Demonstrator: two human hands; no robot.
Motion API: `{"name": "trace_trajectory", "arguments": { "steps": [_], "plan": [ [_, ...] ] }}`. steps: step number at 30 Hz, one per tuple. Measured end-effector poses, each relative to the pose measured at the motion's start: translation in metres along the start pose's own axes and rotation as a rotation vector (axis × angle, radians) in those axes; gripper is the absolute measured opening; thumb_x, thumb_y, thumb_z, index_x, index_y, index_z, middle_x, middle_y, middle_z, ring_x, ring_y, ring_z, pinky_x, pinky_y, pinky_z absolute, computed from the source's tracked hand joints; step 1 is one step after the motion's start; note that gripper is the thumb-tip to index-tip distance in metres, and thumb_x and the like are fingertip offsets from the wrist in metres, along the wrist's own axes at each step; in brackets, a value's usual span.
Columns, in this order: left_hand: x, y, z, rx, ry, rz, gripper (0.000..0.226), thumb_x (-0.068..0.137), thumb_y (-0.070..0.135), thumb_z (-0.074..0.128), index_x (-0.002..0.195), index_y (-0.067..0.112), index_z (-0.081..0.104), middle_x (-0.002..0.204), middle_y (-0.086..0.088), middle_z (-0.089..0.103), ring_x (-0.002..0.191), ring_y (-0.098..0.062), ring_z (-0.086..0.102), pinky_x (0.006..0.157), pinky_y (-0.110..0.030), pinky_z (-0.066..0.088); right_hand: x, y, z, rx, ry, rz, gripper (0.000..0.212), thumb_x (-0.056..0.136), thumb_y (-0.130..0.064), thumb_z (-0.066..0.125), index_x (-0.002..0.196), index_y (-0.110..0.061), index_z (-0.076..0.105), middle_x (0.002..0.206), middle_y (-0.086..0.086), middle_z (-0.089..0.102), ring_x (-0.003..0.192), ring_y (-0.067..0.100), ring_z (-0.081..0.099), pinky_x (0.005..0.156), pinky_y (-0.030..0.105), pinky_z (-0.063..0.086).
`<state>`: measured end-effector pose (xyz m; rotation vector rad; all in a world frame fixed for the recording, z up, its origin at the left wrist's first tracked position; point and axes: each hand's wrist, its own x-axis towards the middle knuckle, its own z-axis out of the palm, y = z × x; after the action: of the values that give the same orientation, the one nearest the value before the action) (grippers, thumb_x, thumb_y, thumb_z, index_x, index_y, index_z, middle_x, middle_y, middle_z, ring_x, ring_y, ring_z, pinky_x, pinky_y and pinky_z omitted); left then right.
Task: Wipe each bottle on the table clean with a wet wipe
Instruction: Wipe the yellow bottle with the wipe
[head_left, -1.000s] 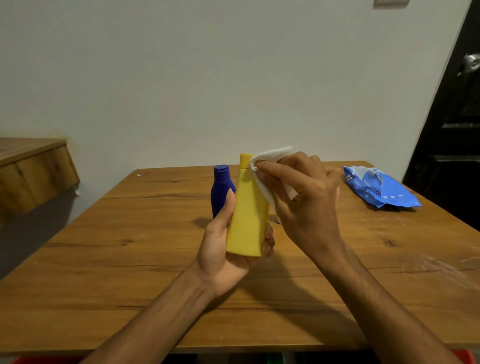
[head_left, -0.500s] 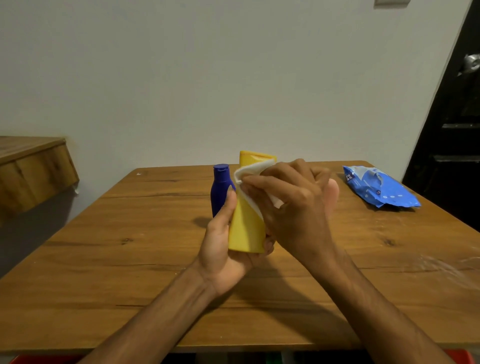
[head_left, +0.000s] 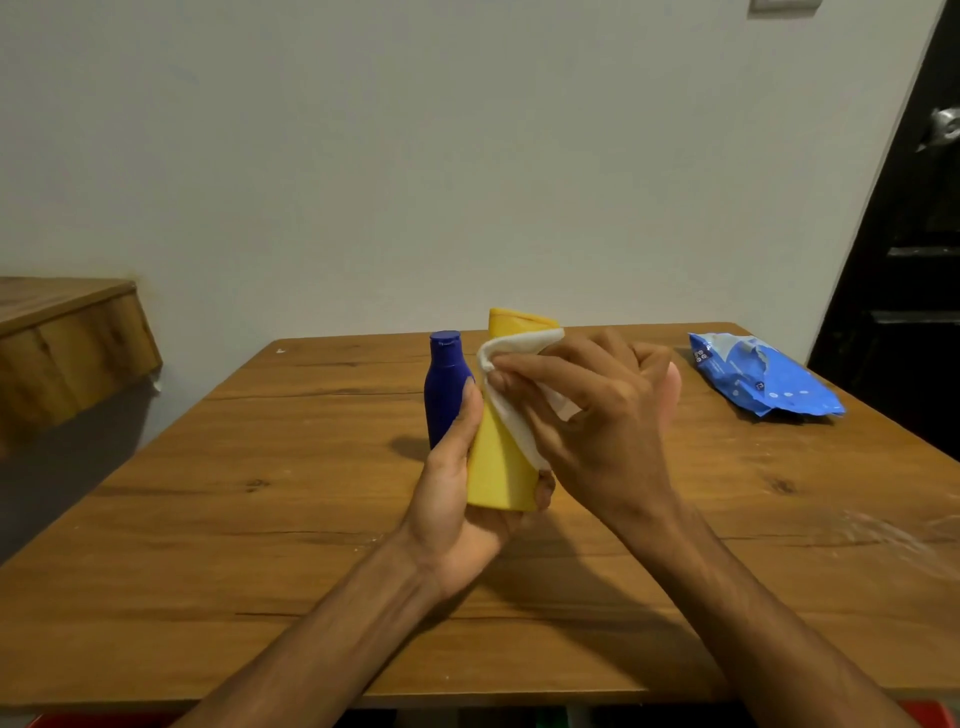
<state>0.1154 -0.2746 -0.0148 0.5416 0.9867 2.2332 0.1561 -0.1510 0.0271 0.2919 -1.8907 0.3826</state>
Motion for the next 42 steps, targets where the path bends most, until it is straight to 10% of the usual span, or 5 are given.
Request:
{"name": "trace_trajectory", "arguments": {
  "steps": [9, 18, 24, 29, 42],
  "plan": [
    [0.002, 0.01, -0.001, -0.097, 0.071, 0.016, 0.064, 0.088, 0.06, 0.05, 0.131, 0.014, 0.06, 0.111, -0.014, 0.068, 0.104, -0.029, 0.063, 0.095, -0.049, 0.046, -0.005, -0.006, 0.004, 0.099, -0.178, -0.026, 0.021, 0.088, -0.041, 0.061, 0.098, -0.027, 0.073, 0.092, -0.011, 0.067, 0.086, 0.015, 0.055, 0.069, 0.052, 0.041],
    [0.003, 0.01, 0.003, -0.076, 0.142, 0.054, 0.062, 0.092, 0.061, 0.044, 0.132, 0.016, 0.059, 0.118, -0.015, 0.068, 0.105, -0.028, 0.065, 0.086, -0.045, 0.054, -0.004, -0.003, 0.0, 0.06, -0.2, 0.062, 0.021, 0.085, -0.041, 0.064, 0.097, -0.028, 0.074, 0.088, -0.013, 0.069, 0.082, 0.01, 0.053, 0.072, 0.037, 0.032],
    [0.007, 0.018, -0.005, -0.084, 0.172, 0.069, 0.066, 0.09, 0.065, 0.045, 0.128, 0.015, 0.063, 0.12, -0.014, 0.066, 0.11, -0.03, 0.061, 0.107, -0.054, 0.039, -0.004, -0.003, 0.001, 0.129, -0.357, 0.019, 0.021, 0.081, -0.038, 0.072, 0.098, -0.026, 0.075, 0.09, -0.013, 0.07, 0.08, 0.01, 0.05, 0.083, 0.011, 0.024],
    [0.004, 0.013, 0.001, -0.043, 0.096, 0.047, 0.059, 0.093, 0.059, 0.045, 0.13, 0.017, 0.061, 0.123, -0.015, 0.066, 0.105, -0.028, 0.065, 0.088, -0.044, 0.052, 0.0, 0.003, -0.001, 0.188, -0.219, 0.11, 0.026, 0.083, -0.049, 0.06, 0.101, -0.033, 0.072, 0.094, -0.016, 0.07, 0.088, 0.009, 0.054, 0.075, 0.044, 0.037],
    [0.002, -0.001, -0.003, 0.021, 0.054, 0.003, 0.057, 0.085, 0.054, 0.063, 0.128, 0.016, 0.059, 0.102, -0.011, 0.062, 0.081, -0.024, 0.056, 0.067, -0.038, 0.045, 0.002, 0.01, 0.0, 0.092, -0.067, 0.162, 0.02, 0.088, -0.035, 0.065, 0.105, -0.026, 0.072, 0.101, -0.01, 0.067, 0.096, 0.01, 0.058, 0.076, 0.036, 0.035]
  ]
}}
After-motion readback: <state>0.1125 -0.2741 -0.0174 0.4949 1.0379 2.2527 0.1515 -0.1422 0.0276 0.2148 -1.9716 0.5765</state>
